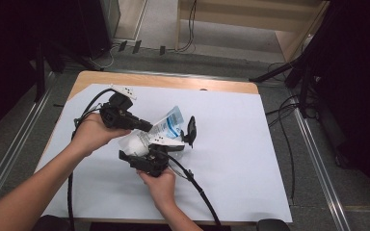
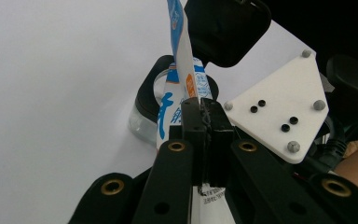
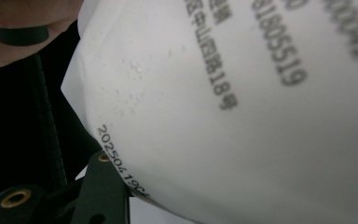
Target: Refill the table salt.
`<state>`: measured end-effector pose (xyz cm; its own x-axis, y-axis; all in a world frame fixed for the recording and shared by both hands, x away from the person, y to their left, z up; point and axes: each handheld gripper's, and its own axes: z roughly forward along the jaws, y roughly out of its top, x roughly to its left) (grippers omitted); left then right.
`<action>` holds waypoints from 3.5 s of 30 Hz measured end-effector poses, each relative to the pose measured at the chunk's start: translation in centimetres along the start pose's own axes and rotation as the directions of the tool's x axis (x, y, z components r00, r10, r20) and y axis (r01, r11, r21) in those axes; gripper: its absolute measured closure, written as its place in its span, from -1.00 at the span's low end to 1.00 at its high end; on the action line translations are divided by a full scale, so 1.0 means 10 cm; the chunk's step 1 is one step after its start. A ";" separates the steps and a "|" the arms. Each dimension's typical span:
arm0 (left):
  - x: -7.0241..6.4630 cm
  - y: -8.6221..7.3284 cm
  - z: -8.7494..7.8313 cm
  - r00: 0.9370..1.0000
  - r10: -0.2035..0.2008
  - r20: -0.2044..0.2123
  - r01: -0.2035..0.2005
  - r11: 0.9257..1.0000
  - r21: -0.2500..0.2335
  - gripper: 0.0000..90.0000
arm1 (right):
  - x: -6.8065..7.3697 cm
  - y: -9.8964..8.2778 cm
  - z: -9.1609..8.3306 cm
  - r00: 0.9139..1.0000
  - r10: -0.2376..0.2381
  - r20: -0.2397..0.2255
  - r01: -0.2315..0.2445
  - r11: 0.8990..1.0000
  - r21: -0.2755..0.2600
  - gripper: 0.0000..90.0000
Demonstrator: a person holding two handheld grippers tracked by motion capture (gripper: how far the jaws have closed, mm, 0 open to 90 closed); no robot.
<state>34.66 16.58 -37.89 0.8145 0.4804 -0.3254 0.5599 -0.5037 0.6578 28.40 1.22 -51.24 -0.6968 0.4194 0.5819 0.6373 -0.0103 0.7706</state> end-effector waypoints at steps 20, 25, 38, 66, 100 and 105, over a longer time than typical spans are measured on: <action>-0.04 0.05 0.05 1.000 0.003 0.001 -0.003 1.000 -0.008 1.00 | 0.00 0.04 -0.02 0.998 -0.047 0.030 0.046 0.998 0.036 0.19; -0.03 0.03 0.01 1.000 0.003 0.000 -0.003 1.000 -0.022 0.98 | 0.00 0.06 -0.02 0.999 -0.031 0.011 0.031 0.999 0.022 0.21; -0.04 0.06 -0.02 1.000 0.003 -0.019 -0.003 1.000 -0.019 1.00 | 0.01 0.10 0.00 0.999 0.019 -0.043 -0.019 1.000 0.011 0.21; -0.04 0.12 0.05 1.000 0.001 -0.024 -0.001 1.000 0.019 1.00 | -0.01 0.10 0.02 0.998 0.048 -0.047 -0.047 0.999 0.026 0.17; -0.02 0.05 -0.02 1.000 -0.014 -0.011 0.014 1.000 0.009 1.00 | 0.00 0.10 0.01 1.000 0.008 -0.024 -0.007 0.999 0.036 0.17; -0.03 0.07 0.00 1.000 -0.009 -0.026 0.009 1.000 0.012 1.00 | 0.01 0.11 0.01 1.000 -0.021 -0.009 0.022 0.999 0.041 0.07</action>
<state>34.80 16.07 -37.30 0.8052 0.5032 -0.3139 0.5694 -0.5080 0.6463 29.08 1.31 -50.34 -0.7133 0.4111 0.5676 0.6349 0.0360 0.7717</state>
